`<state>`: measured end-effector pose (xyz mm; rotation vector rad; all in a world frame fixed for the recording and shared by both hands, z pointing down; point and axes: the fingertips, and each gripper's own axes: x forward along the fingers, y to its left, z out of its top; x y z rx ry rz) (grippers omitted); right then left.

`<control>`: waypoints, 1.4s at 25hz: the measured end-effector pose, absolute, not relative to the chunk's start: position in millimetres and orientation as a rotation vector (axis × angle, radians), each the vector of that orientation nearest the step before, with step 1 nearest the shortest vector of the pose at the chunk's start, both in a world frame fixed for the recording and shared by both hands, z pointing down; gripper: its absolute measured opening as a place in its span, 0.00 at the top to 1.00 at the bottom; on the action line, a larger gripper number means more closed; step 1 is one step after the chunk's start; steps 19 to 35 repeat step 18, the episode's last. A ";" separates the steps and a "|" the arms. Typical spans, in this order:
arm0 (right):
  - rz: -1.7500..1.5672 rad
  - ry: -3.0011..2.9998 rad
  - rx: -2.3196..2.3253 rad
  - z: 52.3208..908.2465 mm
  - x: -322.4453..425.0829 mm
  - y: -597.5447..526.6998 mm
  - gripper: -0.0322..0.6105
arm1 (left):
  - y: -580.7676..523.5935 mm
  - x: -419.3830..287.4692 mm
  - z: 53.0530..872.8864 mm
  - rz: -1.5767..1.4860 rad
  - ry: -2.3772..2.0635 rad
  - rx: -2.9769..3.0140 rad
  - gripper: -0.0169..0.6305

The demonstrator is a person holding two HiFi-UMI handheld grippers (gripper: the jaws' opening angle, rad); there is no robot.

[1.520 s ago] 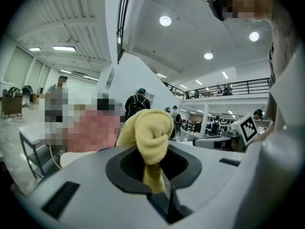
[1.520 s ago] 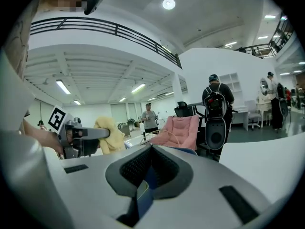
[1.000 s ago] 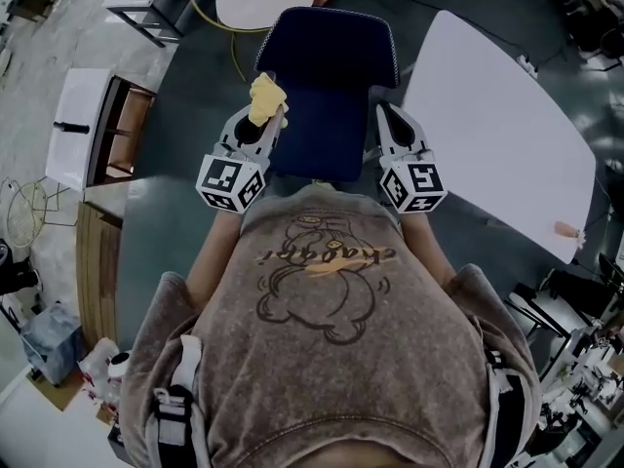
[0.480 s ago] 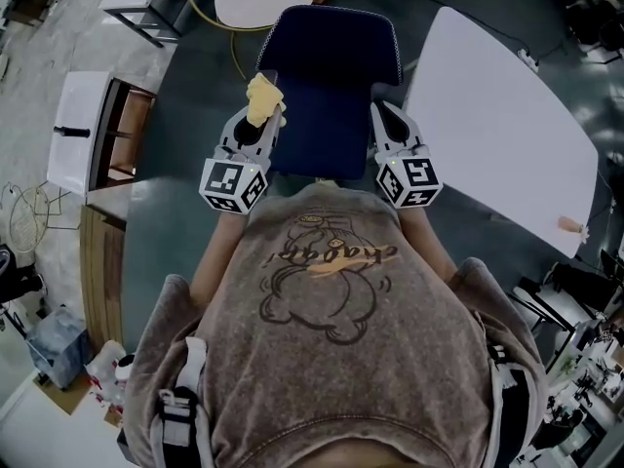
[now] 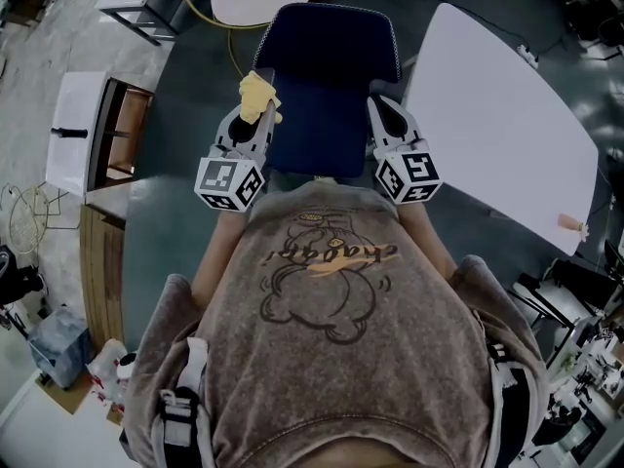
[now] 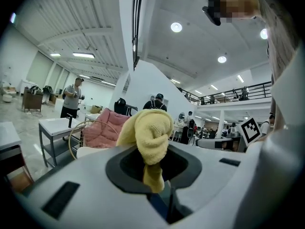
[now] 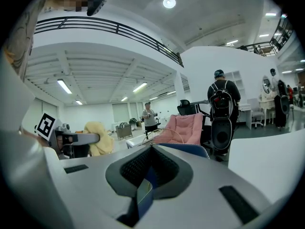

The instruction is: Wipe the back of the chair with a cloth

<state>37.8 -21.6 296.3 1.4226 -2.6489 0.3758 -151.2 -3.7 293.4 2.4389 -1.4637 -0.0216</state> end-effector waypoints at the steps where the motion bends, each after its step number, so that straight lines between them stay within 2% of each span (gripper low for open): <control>1: 0.378 -2.648 1.422 297.1 39.2 -22.2 0.91 | -4.3 -150.6 293.8 -0.021 -1.466 2.436 0.87; 35: 0.404 -2.673 1.378 299.8 34.8 -27.8 0.91 | -7.2 -153.8 299.7 -0.043 -1.491 2.362 0.87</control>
